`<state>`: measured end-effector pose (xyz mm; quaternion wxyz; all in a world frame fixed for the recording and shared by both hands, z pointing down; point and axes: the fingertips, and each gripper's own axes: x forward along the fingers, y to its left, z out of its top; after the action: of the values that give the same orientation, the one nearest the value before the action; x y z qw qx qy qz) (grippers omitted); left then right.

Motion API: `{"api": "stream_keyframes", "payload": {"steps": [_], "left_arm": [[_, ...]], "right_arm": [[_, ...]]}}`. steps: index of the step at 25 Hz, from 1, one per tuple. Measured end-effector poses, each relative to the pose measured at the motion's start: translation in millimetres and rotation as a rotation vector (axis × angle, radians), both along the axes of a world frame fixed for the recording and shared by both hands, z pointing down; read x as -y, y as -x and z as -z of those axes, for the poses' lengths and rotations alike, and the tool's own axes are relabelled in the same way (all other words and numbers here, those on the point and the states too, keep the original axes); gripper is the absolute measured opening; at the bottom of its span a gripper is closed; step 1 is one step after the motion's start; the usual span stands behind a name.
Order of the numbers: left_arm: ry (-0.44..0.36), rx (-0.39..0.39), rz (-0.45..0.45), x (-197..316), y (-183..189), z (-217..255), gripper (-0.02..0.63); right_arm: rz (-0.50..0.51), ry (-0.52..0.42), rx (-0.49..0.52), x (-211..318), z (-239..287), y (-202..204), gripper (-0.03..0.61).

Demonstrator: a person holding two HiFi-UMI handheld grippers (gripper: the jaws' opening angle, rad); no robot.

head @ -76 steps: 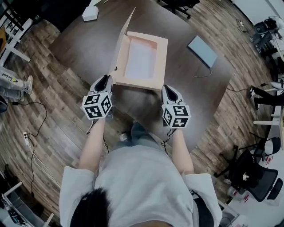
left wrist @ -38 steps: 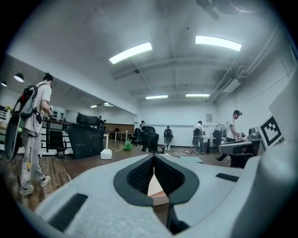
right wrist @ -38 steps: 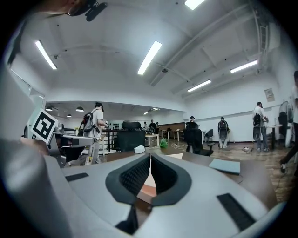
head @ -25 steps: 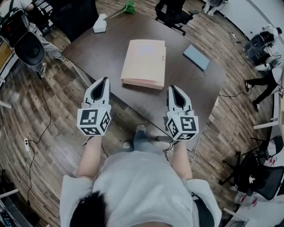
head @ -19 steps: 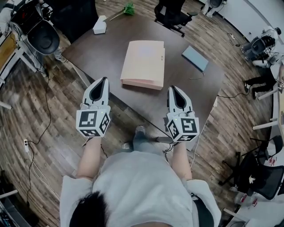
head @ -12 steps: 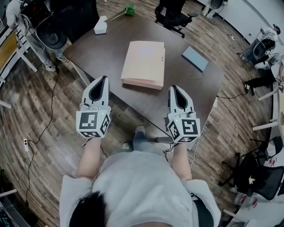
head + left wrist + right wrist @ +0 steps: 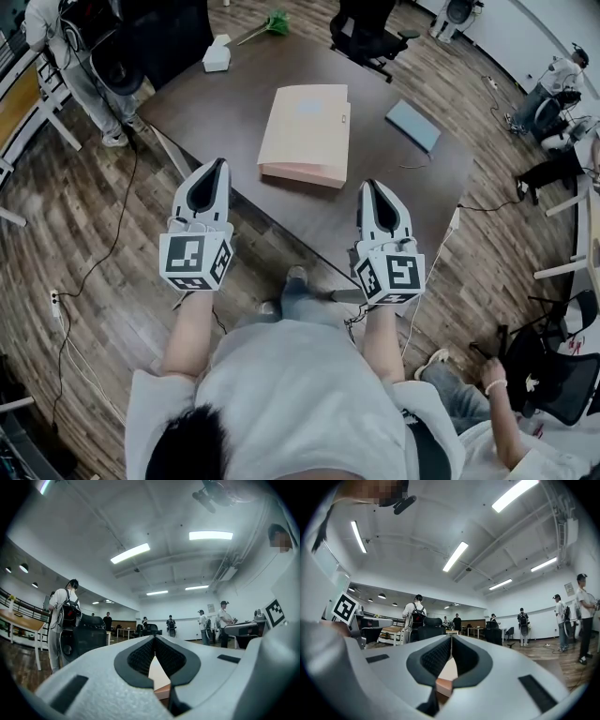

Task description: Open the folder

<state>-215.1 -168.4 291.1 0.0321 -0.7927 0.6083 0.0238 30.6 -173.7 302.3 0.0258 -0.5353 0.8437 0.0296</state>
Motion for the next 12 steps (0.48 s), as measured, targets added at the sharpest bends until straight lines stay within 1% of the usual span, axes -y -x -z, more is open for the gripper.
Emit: {"api": "stream_keyframes", "payload": {"steps": [12], "left_arm": [[-0.006,-0.006,-0.005,-4.4,2.3,2.2,0.011]], "right_arm": [[-0.006,-0.012,-0.002,-6.6,5.8,3.6,0.014]]}}
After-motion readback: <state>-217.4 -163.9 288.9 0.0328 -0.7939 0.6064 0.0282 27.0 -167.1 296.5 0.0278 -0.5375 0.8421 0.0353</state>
